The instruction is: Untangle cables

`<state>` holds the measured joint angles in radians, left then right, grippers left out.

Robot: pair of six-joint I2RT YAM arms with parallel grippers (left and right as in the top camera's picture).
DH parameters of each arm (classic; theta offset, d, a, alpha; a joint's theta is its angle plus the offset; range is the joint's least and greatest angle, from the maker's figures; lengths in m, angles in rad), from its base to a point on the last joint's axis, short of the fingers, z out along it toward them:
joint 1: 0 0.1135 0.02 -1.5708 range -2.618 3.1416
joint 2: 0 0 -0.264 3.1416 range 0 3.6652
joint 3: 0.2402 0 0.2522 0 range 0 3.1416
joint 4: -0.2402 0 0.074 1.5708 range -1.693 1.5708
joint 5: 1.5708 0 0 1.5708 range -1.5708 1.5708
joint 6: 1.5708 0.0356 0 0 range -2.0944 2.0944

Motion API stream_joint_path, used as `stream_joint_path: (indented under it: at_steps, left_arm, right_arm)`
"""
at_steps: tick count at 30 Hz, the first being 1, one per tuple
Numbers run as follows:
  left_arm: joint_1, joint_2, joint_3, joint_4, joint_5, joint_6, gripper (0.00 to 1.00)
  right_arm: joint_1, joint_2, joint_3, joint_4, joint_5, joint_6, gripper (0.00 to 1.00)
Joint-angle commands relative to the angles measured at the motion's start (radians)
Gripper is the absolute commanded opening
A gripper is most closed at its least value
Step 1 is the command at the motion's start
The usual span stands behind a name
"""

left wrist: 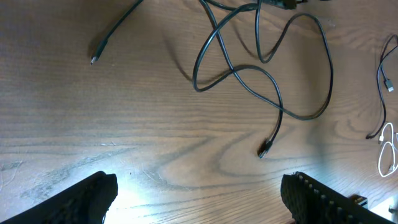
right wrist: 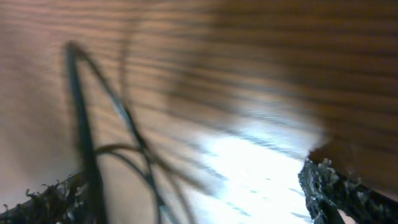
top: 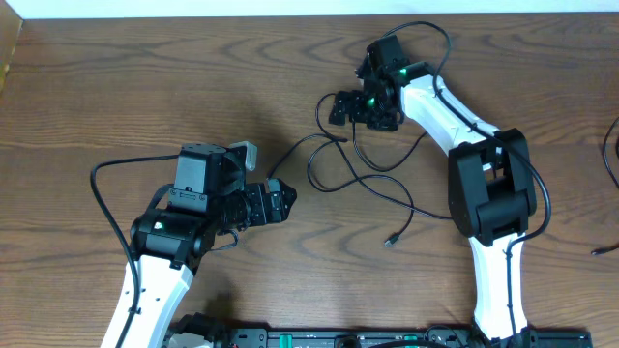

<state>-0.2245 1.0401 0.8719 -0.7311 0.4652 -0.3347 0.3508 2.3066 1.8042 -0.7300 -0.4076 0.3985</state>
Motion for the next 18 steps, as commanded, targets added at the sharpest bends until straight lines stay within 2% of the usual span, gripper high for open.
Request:
stream_joint_path:
  at_steps: [1,5,12,18]
  left_arm:
    - [-0.004,0.0,0.007,-0.011,-0.005,0.024,0.9]
    - [-0.004,0.0,0.007,-0.017,-0.006,0.028,0.9]
    - [-0.004,0.0,0.007,-0.017,-0.005,0.027,0.9]
    - [-0.004,0.0,0.007,-0.017,-0.005,0.027,0.9]
  right_arm:
    - [0.001,0.048,-0.009,0.003,-0.186,0.014,0.99]
    - [0.002,0.048,-0.005,-0.057,-0.211,0.012,0.99]
    - [0.016,0.048,-0.005,-0.249,0.048,-0.012,0.99]
    - [0.034,0.048,-0.005,-0.288,0.063,-0.063,0.99]
